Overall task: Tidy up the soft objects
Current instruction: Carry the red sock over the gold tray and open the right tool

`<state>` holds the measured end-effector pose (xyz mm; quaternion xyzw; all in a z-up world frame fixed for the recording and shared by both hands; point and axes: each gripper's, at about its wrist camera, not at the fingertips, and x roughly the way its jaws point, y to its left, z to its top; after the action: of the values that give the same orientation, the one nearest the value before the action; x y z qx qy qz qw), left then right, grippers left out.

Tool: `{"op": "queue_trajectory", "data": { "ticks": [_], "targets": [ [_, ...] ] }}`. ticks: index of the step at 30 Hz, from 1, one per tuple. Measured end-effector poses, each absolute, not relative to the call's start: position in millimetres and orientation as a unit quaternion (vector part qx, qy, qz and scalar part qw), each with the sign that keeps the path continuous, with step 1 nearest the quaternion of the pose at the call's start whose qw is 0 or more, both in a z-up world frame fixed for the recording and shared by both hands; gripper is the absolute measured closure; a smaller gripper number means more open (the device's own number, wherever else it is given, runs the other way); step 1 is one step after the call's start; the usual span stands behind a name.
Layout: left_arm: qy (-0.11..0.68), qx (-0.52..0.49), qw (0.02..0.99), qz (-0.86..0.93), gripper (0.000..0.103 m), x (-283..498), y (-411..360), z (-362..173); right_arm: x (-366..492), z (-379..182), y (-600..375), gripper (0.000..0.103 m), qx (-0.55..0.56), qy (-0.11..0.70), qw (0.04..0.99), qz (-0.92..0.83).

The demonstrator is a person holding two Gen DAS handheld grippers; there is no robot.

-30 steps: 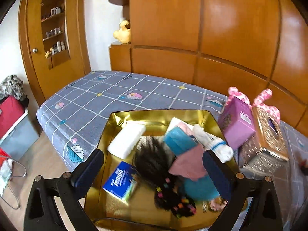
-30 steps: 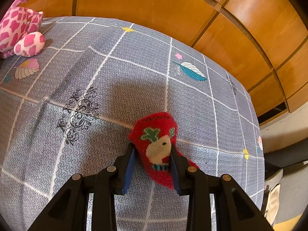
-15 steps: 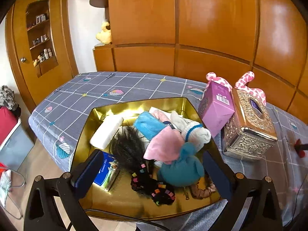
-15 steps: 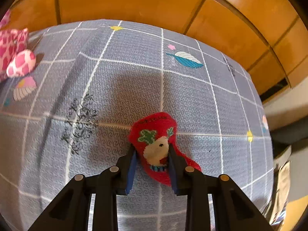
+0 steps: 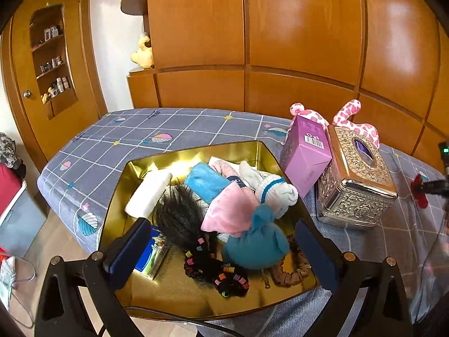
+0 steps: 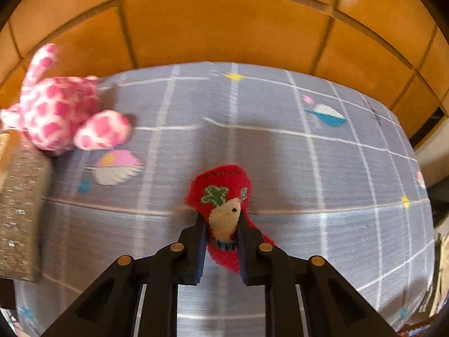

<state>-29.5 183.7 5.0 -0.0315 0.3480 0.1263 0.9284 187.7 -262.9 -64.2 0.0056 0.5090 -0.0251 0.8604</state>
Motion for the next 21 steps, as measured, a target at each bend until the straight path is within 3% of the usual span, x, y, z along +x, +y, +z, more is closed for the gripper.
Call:
{"op": "queue_trajectory", "data": {
  "ticks": [6, 14, 21],
  "targets": [
    [0.331, -0.028, 0.933, 0.139, 0.000, -34.6, 199.2, 18.8, 184.0, -41.7, -225.0, 0.086, 0.028, 0.492, 0.870, 0.028],
    [0.286, -0.046, 0.922, 0.257, 0.000, -75.9, 276.5, 55.1, 183.2, -2.5, -171.7, 0.086, 0.084, 0.454, 0.878, 0.127],
    [0.299, -0.105, 0.913, 0.257, 0.000, -86.6, 294.0, 35.2, 180.1, 21.1, -112.2, 0.086, 0.104, 0.430, 0.872, 0.209]
  ]
}}
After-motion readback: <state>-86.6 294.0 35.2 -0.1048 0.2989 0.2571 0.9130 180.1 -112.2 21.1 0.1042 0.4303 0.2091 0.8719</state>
